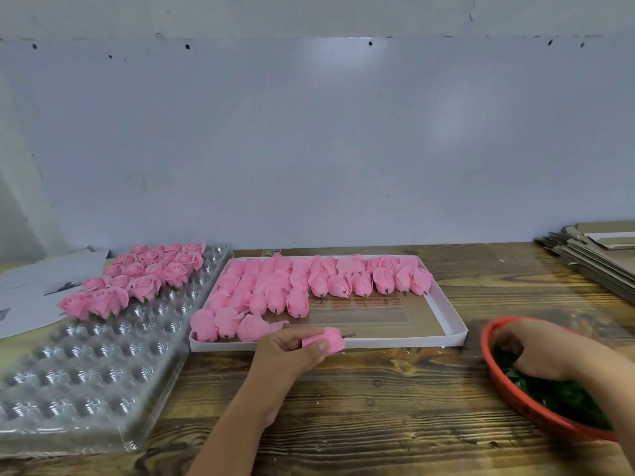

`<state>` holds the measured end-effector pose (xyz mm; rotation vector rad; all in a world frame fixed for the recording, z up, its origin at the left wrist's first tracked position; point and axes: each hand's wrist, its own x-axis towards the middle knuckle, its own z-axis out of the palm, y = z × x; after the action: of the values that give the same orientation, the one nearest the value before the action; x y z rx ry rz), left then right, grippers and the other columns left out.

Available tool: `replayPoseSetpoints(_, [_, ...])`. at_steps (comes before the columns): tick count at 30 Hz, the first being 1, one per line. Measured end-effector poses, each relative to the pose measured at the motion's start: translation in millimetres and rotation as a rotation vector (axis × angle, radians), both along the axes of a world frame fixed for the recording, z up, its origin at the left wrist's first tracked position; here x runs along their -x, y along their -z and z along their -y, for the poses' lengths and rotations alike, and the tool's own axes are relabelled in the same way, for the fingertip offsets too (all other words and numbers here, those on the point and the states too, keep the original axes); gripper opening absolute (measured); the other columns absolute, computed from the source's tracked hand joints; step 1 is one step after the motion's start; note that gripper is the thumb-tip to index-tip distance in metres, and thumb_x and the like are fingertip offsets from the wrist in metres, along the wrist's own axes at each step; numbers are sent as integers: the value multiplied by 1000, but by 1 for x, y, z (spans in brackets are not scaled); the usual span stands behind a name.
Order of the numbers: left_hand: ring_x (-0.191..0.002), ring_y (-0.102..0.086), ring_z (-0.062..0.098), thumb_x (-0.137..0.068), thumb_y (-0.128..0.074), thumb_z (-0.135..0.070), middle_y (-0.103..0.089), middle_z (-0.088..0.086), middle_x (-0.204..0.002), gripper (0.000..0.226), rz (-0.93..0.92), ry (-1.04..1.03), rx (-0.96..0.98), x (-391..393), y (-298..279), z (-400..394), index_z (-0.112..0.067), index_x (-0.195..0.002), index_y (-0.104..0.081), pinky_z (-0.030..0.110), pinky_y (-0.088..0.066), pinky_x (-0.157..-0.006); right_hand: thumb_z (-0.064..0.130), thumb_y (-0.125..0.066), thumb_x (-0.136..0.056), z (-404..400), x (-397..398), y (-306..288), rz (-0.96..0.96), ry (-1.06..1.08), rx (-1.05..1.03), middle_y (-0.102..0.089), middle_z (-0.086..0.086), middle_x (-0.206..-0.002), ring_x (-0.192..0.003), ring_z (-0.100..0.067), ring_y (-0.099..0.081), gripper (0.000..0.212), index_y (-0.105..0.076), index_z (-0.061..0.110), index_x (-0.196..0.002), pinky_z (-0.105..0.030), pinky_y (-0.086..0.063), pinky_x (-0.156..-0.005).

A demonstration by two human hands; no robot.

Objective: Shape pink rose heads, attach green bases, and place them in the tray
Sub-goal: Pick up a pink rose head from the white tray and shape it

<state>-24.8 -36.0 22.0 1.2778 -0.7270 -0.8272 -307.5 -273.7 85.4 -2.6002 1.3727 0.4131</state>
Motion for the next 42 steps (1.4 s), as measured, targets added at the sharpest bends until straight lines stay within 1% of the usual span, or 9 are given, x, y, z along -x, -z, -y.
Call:
replayPoseSetpoints(3, [-105, -73, 18, -63, -86, -35, -78, 3, -108, 40, -8, 2, 13, 0, 0, 0, -25, -102, -82, 21, -58, -80, 9, -57, -84, 1, 2, 5, -6, -12, 42, -68, 14, -117, -105, -7, -62, 47, -65, 44, -115, -19, -49, -91])
replayPoseSetpoints(8, [-105, -73, 19, -69, -84, -26, -77, 4, -109, 34, -20, -2, -2, 0, 2, 0, -23, -103, -82, 23, -59, -81, 39, -75, -81, 8, 14, -4, 69, 74, 87, -59, 16, -92, -88, -6, -58, 28, -61, 34, -104, -17, -46, -70])
replayPoseSetpoints(14, [-105, -73, 19, -70, -83, -24, -78, 4, -109, 35, -23, -5, -15, 0, 1, 0, -19, -105, -81, 24, -59, -81, 23, -66, -86, 1, 10, -2, 93, 33, 34, -65, 9, -116, -96, -7, -62, 47, -58, 39, -129, -19, -52, -86])
replayPoseSetpoints(18, [-104, -73, 19, -71, -83, -22, -77, 5, -109, 36, -34, -7, -13, -1, 2, 1, -17, -106, -80, 24, -59, -81, 37, -72, -84, 1, 8, 3, 118, 28, 66, -64, 13, -103, -96, -7, -62, 32, -62, 38, -114, -23, -51, -89])
replayPoseSetpoints(22, [-105, -73, 19, -72, -83, -23, -77, 4, -109, 35, -25, -5, -13, -1, 3, 1, -18, -106, -81, 24, -59, -82, 33, -73, -82, 6, 10, 2, 136, 74, 119, -64, 11, -90, -84, -6, -58, 15, -62, 27, -89, -21, -46, -69])
replayPoseSetpoints(25, [-107, -72, 19, -74, -82, -24, -77, 3, -111, 32, -4, 5, -12, -1, 4, 1, -21, -106, -81, 26, -59, -84, 26, -68, -87, 8, 6, 3, 173, 66, 134, -66, 8, -101, -94, -11, -61, 10, -63, 28, -95, -23, -48, -78])
replayPoseSetpoints(33, [-107, -72, 20, -71, -85, -30, -76, 3, -112, 35, -1, 1, -6, -3, 5, 2, -23, -105, -81, 26, -59, -85, 22, -59, -93, 15, -5, 14, 158, 143, 93, -73, 2, -102, -89, -14, -66, 15, -73, 27, -98, -27, -53, -81])
replayPoseSetpoints(38, [-107, -72, 20, -71, -85, -31, -76, 2, -112, 35, 6, -3, -15, -3, 6, 3, -25, -105, -81, 26, -59, -85, 11, -59, -80, 14, -8, 13, 110, 203, 75, -75, 3, -91, -80, -12, -67, 30, -77, 35, -81, -23, -55, -73])
replayPoseSetpoints(42, [-107, -72, 20, -71, -85, -31, -76, 2, -112, 34, 0, -2, -10, -3, 6, 2, -25, -105, -81, 26, -59, -85, 11, -60, -79, 8, -8, 7, 140, 225, 117, -73, 6, -91, -82, -13, -68, 35, -76, 42, -77, -30, -58, -79])
